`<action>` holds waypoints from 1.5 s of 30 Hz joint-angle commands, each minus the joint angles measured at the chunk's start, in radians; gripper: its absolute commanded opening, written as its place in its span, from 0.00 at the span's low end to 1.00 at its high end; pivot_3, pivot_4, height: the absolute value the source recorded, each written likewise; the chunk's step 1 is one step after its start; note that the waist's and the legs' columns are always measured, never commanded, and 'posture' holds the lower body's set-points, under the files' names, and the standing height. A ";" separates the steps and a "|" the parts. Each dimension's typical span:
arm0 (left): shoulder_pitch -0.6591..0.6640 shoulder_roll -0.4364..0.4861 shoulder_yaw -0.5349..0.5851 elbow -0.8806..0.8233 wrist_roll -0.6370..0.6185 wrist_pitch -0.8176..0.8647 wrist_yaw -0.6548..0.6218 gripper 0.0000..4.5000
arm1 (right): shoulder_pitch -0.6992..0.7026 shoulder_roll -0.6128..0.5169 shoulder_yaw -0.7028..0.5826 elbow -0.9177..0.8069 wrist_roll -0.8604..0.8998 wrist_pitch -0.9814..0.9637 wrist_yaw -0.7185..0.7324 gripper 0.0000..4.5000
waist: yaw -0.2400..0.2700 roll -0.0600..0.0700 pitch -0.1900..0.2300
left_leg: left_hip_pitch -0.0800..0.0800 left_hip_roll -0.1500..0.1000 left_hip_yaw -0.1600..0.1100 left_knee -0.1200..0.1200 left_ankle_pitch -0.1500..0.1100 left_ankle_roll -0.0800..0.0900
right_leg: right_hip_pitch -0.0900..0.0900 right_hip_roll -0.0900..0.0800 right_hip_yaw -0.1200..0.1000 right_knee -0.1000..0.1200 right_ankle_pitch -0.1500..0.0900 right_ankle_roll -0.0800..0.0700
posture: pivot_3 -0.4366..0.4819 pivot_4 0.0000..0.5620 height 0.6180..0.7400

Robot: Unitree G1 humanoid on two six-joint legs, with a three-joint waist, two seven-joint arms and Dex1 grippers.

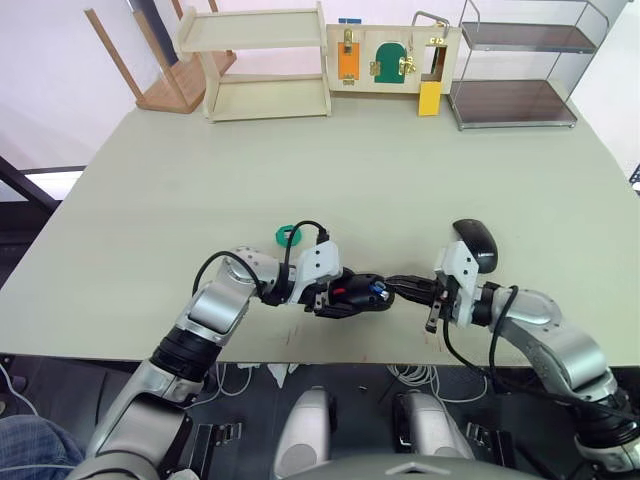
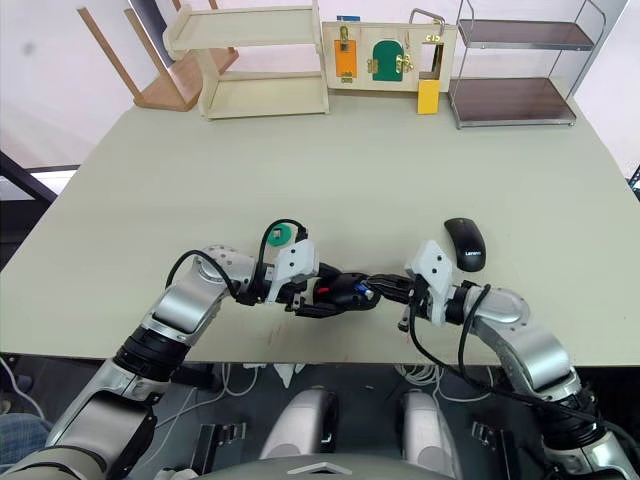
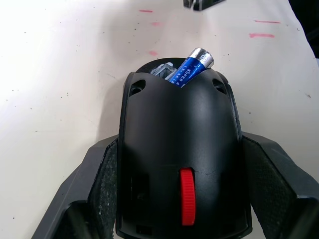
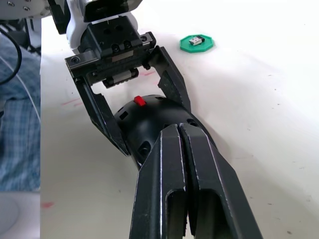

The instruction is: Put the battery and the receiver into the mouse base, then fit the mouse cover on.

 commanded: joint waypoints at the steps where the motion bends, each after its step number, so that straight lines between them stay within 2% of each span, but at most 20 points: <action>1: 0.012 -0.002 -0.029 0.036 0.038 0.017 0.020 0.65 | 0.004 0.022 -0.010 0.005 -0.012 -0.078 0.015 0.01 | -0.001 0.000 0.000 | 0.000 0.000 0.000 0.000 0.000 0.000 | 0.000 0.000 0.000 0.000 0.000 0.000 | 0.48 0.27 1.00; 21: 0.019 -0.001 -0.030 0.017 0.036 0.033 0.026 0.65 | 0.018 0.074 0.031 0.168 -0.108 -0.195 0.061 0.01 | -0.001 0.000 0.000 | 0.001 0.000 0.001 0.000 0.000 0.000 | 0.000 0.000 0.001 0.001 0.000 0.000 | 0.48 0.27 1.00; 35: 0.044 0.013 -0.030 -0.032 0.022 0.071 0.028 0.65 | 0.022 0.061 0.154 0.360 -0.239 -0.216 0.094 0.01 | -0.005 -0.004 -0.011 | 0.004 0.001 0.002 0.000 0.000 0.000 | 0.001 0.002 0.002 0.003 0.000 0.000 | 0.48 0.27 1.00; 38: 0.043 0.016 -0.029 -0.033 0.022 0.074 0.028 0.65 | 0.013 0.049 0.169 0.390 -0.265 -0.158 0.080 0.01 | -0.006 -0.006 -0.014 | 0.008 0.001 0.002 -0.002 0.000 0.000 | 0.004 0.002 0.003 0.002 0.000 -0.001 | 0.48 0.27 1.00; 41: 0.046 0.018 -0.029 -0.036 0.022 0.075 0.029 0.65 | 0.007 0.025 0.184 0.393 -0.277 -0.088 0.080 0.01 | -0.007 -0.009 -0.021 | 0.019 0.002 0.002 -0.007 0.000 0.000 | 0.011 0.001 0.005 0.000 -0.001 -0.001 | 0.48 0.27 1.00; 45: 0.045 0.014 -0.030 -0.036 0.022 0.075 0.032 0.65 | 0.005 0.032 0.157 0.384 -0.260 -0.150 0.071 0.01 | -0.006 -0.010 -0.026 | 0.021 0.002 0.002 -0.010 0.000 0.000 | 0.011 0.001 0.007 -0.001 -0.001 -0.001 | 0.48 0.27 1.00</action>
